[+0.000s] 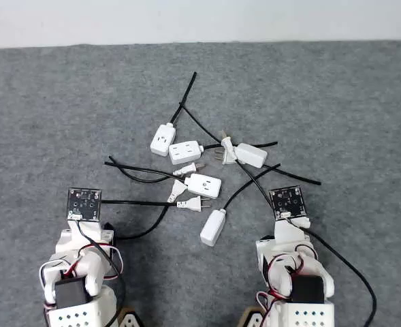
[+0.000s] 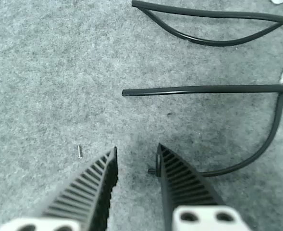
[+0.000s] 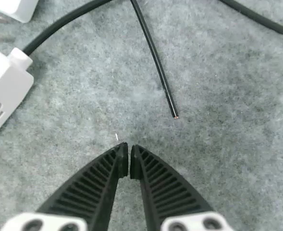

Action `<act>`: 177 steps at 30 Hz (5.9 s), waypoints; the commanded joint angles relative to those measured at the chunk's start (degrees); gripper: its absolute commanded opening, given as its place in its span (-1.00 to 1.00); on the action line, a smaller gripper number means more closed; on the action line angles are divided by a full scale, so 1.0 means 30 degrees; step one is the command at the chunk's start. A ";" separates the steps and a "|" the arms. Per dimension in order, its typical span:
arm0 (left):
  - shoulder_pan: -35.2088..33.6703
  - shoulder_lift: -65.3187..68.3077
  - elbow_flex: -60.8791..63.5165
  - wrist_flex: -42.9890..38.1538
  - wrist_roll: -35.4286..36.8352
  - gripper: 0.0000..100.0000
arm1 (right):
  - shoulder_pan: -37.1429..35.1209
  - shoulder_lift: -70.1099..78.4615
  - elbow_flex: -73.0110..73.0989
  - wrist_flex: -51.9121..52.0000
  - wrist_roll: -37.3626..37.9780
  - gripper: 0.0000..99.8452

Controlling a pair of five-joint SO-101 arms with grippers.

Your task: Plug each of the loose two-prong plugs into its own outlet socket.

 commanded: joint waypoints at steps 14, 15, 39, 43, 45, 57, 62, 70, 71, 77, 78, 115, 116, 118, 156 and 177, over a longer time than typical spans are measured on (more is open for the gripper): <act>-0.0117 -0.0205 -0.0308 0.0029 0.0117 -0.74 | -0.0073 -0.0190 0.0322 -0.0161 -0.0029 -0.97; -0.0117 -0.0205 -0.0308 0.0029 0.0117 -0.74 | -0.0073 -0.0190 0.0322 -0.0161 -0.0029 -0.97; -0.0088 -0.0205 -0.0308 0.0029 0.0117 -0.74 | -0.0073 -0.0190 0.0322 -0.0161 -0.0029 -0.97; -0.0088 -0.0205 -0.0308 0.0029 0.0117 -0.74 | -0.0073 -0.0190 0.0322 -0.0161 -0.0029 -0.97; -0.0088 -0.0205 -0.0308 0.0029 0.0117 -0.74 | -0.0073 -0.0190 0.0322 -0.0161 -0.0029 -0.97; -0.0088 -0.0205 -0.0308 0.0029 0.0117 -0.74 | -0.0073 -0.0190 0.0322 -0.0161 -0.0029 -0.97; -0.0059 -0.0205 -0.0308 0.0029 0.0117 -0.74 | -0.0103 -0.0190 0.0322 -0.0161 -0.0029 -0.97; 0.1963 -0.0205 -0.0542 -0.0088 0.0059 -0.73 | -0.0923 -0.0366 0.0322 -0.0190 -0.0147 -0.97; 0.1963 -0.0205 -0.0894 -0.0205 0.0059 -0.73 | -0.1011 -0.0366 0.0322 -0.0366 -0.0176 -0.97; 0.2051 -0.0205 -0.3004 -0.1641 0.0088 -0.73 | 0.0015 -0.0366 0.0322 -0.1216 -0.0147 -0.97; 0.2520 -0.0176 -0.3326 -0.2432 0.0176 -0.73 | 0.0630 -0.0366 0.0322 -0.1245 -0.0029 -0.96; 1.6850 2.8747 -1.6249 -0.7883 1.0667 -0.47 | 0.5934 -0.0366 0.0293 -0.2125 0.6359 -0.96; 1.6850 2.8747 -1.6220 -0.7883 1.0813 -0.43 | 0.5934 -0.0366 0.0293 -0.2125 0.6359 -0.96; 1.6850 2.8747 -1.6220 -0.7883 1.0872 -0.40 | 0.5934 -0.0366 0.0293 -0.2125 0.6359 -0.96; 1.7348 2.6198 -1.6073 -0.3458 0.9582 -0.97 | 0.5934 -0.0366 0.0293 -0.2095 0.6359 -0.96; 0.8557 0.8879 -0.8454 -0.0674 0.5216 -0.97 | 0.5934 -0.0366 0.0293 -0.2095 0.6359 -0.96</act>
